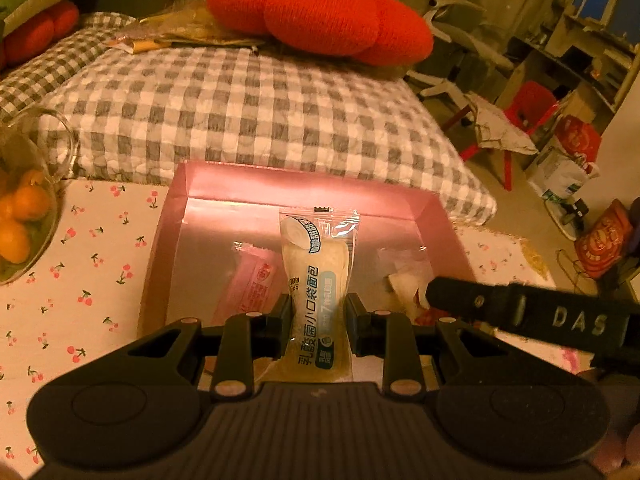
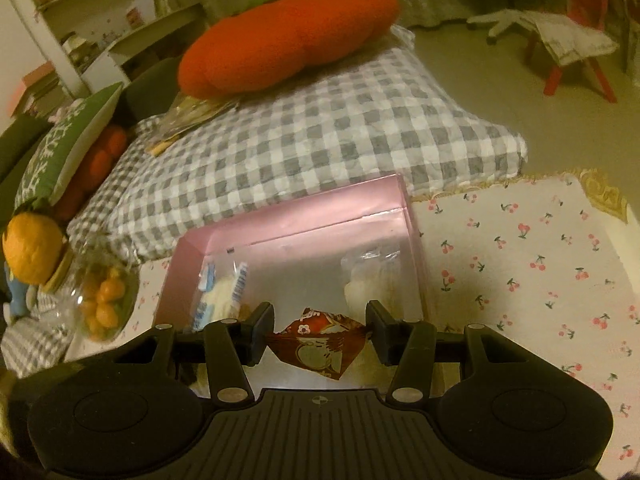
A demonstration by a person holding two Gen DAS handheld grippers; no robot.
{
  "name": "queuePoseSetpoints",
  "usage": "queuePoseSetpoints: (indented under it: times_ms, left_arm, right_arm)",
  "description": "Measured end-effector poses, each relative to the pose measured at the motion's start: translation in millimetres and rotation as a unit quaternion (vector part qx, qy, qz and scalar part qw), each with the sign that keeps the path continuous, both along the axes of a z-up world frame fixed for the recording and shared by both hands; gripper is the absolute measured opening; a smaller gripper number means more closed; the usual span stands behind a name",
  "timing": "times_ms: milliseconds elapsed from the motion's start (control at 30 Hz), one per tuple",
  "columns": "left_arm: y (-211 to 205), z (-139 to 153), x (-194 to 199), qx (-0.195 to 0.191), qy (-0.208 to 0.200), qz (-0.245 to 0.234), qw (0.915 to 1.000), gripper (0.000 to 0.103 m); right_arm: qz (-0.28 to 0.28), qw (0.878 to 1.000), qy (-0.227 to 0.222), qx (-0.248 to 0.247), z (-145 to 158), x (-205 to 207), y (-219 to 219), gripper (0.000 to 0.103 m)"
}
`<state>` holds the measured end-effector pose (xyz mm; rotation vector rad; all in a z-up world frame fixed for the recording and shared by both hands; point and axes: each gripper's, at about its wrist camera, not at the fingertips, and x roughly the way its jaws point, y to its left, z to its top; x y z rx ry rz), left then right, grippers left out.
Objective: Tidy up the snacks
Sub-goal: 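Carry both packets into the box beside the first two and release, then lift both tools out of the box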
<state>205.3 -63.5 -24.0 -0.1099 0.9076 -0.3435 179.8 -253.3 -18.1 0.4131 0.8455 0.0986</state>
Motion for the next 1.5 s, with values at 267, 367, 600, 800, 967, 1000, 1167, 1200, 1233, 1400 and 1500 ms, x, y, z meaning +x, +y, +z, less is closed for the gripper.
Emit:
queuePoseSetpoints:
  times_ms: [267,367,600,800,967,1000,1167,1200,1233,1400,1500]
  left_arm:
    - [-7.4,-12.5,10.3,0.016,-0.002,0.005,0.9999,0.026]
    - [-8.3,-15.9,12.6,0.016,-0.002,0.007,0.9998,0.026]
    - [-7.1,-16.5,11.5,0.018,0.001,0.009,0.9998,0.027]
    - [-4.2,-11.4,6.6,0.021,-0.002,0.005,0.9998,0.034]
    - [0.2,-8.7,-0.7,0.016,0.001,0.004,0.9999,0.046]
    - [1.1,-7.6,-2.7,0.016,0.001,0.003,0.9999,0.047]
    - [7.7,0.3,-13.8,0.012,-0.002,-0.001,0.9999,0.061]
    - [8.7,2.1,-16.5,0.012,-0.003,-0.003,0.9999,0.063]
    - [9.5,4.4,-19.7,0.011,-0.005,-0.008,0.9999,0.07]
    - [13.0,11.9,-33.8,0.018,-0.01,-0.025,0.9995,0.078]
    - [15.5,13.4,-40.9,0.018,-0.009,-0.028,0.9994,0.082]
  right_arm:
    - [-0.018,1.0,0.011,0.007,-11.8,13.9,-4.5,0.05]
    - [-0.018,1.0,0.012,0.003,-14.0,13.8,-4.1,0.05]
    - [-0.021,1.0,0.013,-0.006,-14.6,10.3,-1.4,0.051]
    - [-0.025,1.0,0.014,-0.006,-8.9,6.2,-2.2,0.051]
    - [-0.035,0.999,0.013,-0.003,-3.0,-1.4,-4.5,0.065]
    - [-0.035,0.999,0.012,-0.002,-1.7,-3.0,-4.9,0.067]
    - [-0.037,0.999,0.01,-0.005,5.3,-12.5,-6.2,0.074]
    - [-0.038,0.999,0.01,-0.005,7.0,-15.1,-6.5,0.076]
    - [-0.038,0.999,0.009,-0.005,8.7,-17.8,-6.8,0.078]
    - [-0.042,0.999,0.006,-0.007,17.0,-31.5,-7.1,0.082]
    - [-0.04,0.999,0.006,-0.01,21.3,-38.9,-5.9,0.083]
